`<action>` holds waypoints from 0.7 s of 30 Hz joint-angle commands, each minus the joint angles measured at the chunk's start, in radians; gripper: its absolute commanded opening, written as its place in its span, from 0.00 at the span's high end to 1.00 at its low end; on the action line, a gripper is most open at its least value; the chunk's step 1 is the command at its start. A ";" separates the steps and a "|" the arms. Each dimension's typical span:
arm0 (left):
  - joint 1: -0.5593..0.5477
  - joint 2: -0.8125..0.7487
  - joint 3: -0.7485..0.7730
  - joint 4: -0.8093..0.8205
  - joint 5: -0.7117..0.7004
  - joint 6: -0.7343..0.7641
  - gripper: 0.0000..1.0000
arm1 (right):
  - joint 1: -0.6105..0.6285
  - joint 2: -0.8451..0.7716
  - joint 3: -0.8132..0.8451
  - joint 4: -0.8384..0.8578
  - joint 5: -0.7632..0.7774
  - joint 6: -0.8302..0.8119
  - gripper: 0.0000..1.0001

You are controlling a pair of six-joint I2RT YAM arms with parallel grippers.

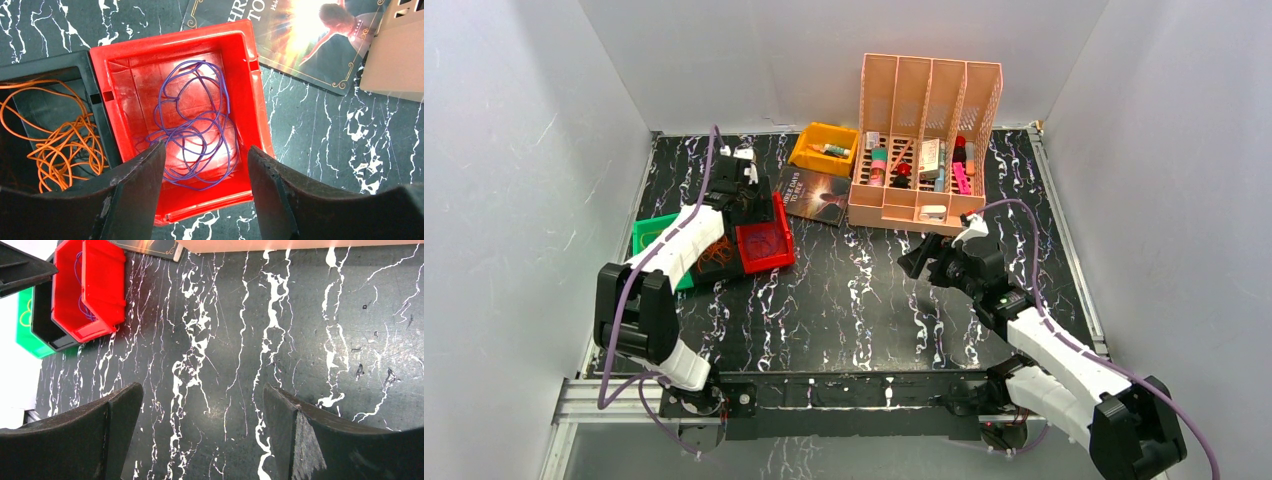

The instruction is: Untangle the cables

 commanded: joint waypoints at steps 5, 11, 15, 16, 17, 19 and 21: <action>0.003 -0.161 0.049 -0.057 0.032 0.024 0.38 | 0.002 -0.016 0.052 -0.012 0.057 -0.036 0.02; 0.004 -0.594 -0.250 0.058 0.118 -0.090 0.04 | 0.001 -0.200 0.184 -0.128 0.308 -0.345 0.02; 0.004 -0.839 -0.472 0.075 0.060 -0.262 0.02 | 0.000 -0.269 0.170 -0.220 0.345 -0.376 0.02; 0.004 -0.865 -0.498 0.068 0.039 -0.281 0.02 | 0.001 -0.283 0.169 -0.231 0.345 -0.375 0.02; 0.003 -0.882 -0.512 0.064 0.025 -0.299 0.02 | 0.000 -0.294 0.169 -0.242 0.348 -0.377 0.02; 0.004 -0.912 -0.534 0.063 0.011 -0.318 0.02 | 0.001 -0.314 0.165 -0.260 0.359 -0.382 0.02; 0.004 -0.943 -0.557 0.069 -0.002 -0.324 0.02 | 0.000 -0.333 0.158 -0.267 0.374 -0.390 0.02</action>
